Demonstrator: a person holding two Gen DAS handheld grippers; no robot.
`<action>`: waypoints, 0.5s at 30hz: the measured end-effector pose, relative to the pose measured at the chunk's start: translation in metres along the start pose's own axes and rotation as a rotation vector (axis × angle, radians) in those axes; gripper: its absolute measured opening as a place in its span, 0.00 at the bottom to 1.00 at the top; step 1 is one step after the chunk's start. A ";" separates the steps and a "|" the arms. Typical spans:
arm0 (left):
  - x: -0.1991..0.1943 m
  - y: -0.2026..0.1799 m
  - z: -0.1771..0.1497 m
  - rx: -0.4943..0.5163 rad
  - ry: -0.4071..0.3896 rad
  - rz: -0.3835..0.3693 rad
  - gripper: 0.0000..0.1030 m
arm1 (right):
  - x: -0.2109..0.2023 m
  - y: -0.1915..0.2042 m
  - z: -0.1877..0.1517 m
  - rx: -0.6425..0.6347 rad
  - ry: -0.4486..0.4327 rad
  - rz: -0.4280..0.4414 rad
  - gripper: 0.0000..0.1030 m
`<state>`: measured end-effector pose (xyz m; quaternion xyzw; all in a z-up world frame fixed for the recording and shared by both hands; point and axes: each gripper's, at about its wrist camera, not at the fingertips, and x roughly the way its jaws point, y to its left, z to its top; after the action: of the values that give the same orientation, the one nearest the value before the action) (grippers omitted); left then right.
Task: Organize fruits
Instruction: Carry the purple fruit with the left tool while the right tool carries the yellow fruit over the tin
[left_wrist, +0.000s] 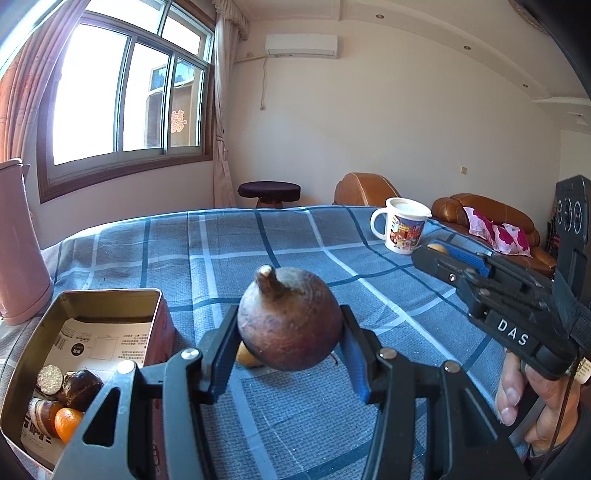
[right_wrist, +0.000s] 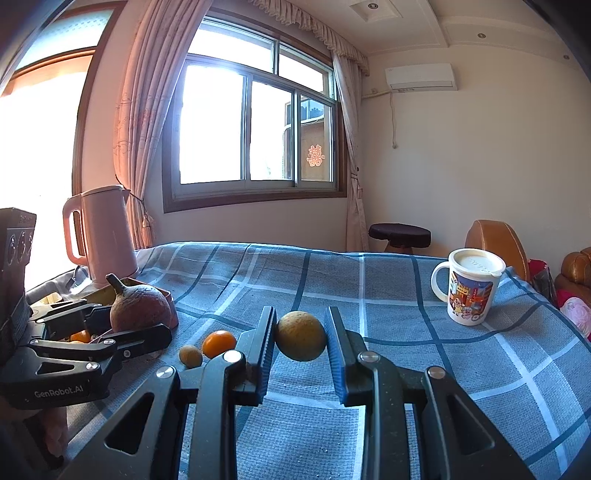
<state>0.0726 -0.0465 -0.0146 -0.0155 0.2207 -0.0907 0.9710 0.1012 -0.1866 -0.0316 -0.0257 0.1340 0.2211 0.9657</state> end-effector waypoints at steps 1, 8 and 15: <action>-0.001 0.000 0.000 0.001 -0.001 0.002 0.52 | 0.000 0.001 0.000 -0.002 0.001 0.002 0.28; -0.006 0.005 -0.002 -0.007 -0.003 0.012 0.52 | 0.002 0.014 -0.001 -0.017 0.018 0.029 0.28; -0.014 0.020 -0.005 -0.024 -0.005 0.043 0.52 | 0.010 0.033 -0.001 -0.041 0.044 0.066 0.28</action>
<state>0.0611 -0.0243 -0.0141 -0.0225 0.2195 -0.0669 0.9730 0.0957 -0.1528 -0.0349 -0.0460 0.1514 0.2551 0.9539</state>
